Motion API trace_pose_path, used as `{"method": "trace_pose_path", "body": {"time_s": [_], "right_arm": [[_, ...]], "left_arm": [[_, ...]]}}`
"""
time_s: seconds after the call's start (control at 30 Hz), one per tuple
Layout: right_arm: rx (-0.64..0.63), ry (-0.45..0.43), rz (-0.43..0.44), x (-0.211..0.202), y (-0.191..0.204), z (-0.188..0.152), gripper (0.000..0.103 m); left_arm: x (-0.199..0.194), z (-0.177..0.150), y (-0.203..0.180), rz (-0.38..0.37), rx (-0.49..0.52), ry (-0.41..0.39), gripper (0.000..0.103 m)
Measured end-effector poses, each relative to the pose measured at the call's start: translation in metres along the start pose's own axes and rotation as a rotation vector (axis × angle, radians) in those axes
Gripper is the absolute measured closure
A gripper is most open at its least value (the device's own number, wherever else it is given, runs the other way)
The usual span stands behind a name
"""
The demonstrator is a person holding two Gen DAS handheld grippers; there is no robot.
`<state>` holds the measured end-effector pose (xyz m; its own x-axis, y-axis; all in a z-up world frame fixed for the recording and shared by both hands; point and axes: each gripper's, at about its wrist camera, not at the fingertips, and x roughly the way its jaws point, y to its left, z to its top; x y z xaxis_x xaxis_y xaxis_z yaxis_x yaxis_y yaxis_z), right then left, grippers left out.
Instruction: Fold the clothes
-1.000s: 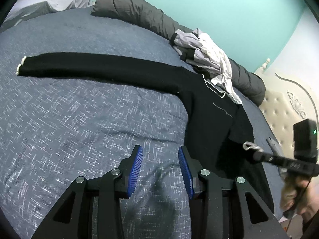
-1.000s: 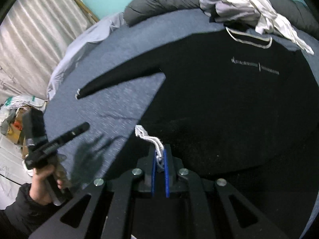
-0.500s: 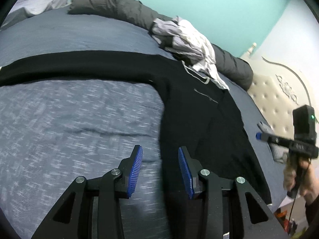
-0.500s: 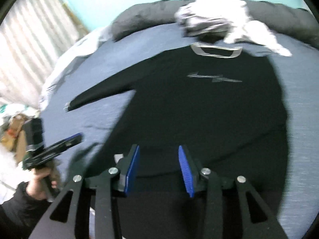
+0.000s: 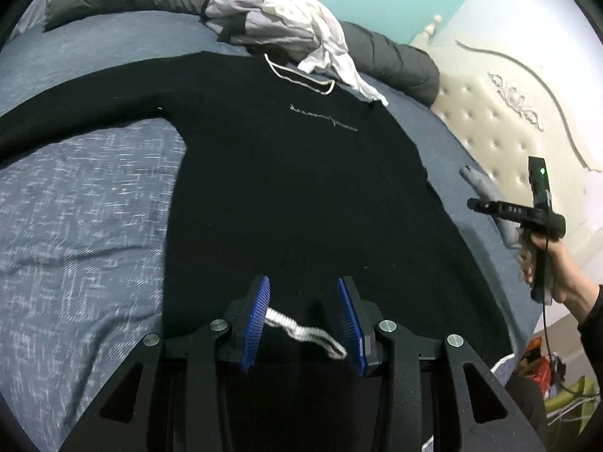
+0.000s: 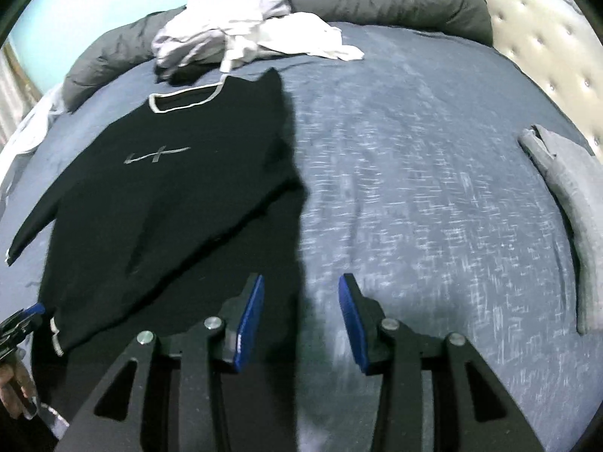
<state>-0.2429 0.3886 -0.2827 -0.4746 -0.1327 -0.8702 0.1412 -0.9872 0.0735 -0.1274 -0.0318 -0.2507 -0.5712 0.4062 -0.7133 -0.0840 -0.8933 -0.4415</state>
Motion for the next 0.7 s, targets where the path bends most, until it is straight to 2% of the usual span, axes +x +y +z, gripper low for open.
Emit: {"method": "trace_pose_path", "body": {"time_s": [0.4,0.47,0.7], "right_arm": [[-0.098,0.003,-0.045,0.063,0.001,0.042,0.061],[-0.108,0.001,-0.022,0.069,0.002,0.046,0.061],[-0.195,-0.013,-0.045,0.083,0.015,0.050,0.061]], "left_arm": [[0.023,0.005,0.004,0.029,0.015,0.053,0.062],[0.026,0.006,0.004,0.031,0.020,0.057,0.062],[0.030,0.005,0.010,0.020,0.002,0.066,0.062]]}}
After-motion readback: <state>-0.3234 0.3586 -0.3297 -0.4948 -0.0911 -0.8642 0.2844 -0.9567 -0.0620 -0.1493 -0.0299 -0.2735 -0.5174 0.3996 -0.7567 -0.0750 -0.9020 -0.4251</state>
